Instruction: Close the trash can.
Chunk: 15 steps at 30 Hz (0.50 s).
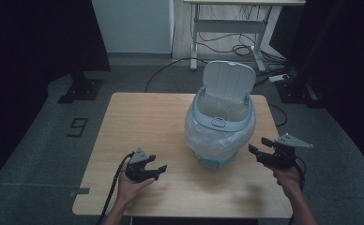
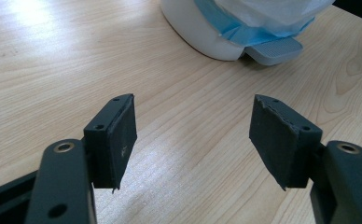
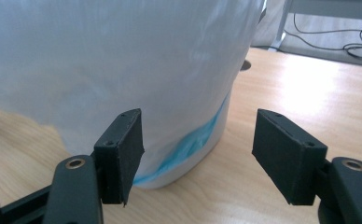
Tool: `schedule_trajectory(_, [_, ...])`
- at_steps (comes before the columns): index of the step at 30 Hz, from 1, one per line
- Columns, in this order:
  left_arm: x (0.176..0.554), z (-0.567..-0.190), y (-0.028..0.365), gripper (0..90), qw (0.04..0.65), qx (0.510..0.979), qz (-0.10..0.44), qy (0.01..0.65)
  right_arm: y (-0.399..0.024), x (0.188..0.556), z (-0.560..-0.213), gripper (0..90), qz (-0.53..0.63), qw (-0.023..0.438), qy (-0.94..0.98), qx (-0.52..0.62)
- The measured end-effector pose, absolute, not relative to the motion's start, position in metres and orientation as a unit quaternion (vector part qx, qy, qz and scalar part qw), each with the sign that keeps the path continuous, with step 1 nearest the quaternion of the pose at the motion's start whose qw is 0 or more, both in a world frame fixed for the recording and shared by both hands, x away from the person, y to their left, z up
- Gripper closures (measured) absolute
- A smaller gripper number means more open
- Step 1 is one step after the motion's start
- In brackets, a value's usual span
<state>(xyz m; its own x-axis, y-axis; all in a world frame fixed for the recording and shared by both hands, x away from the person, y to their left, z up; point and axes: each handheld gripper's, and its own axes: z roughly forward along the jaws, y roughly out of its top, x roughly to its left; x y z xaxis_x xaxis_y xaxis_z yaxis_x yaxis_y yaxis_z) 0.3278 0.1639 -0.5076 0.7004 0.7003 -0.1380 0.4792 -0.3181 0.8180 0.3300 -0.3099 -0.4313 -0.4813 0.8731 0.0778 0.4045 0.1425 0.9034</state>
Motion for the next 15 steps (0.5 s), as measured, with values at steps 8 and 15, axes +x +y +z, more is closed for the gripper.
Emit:
schedule_trajectory(8, [0.328, -0.508, 0.163, 31.7, 0.453, 0.804, 0.12, 0.367, -0.311, 0.34, -0.407, 33.2, 0.48, 0.254, 0.714, 0.442])
schedule_trajectory(15, [0.328, -0.508, 0.163, 31.9, 0.454, 0.803, 0.121, 0.368, -0.315, 0.349, -0.392, 33.6, 0.483, 0.257, 0.71, 0.444])
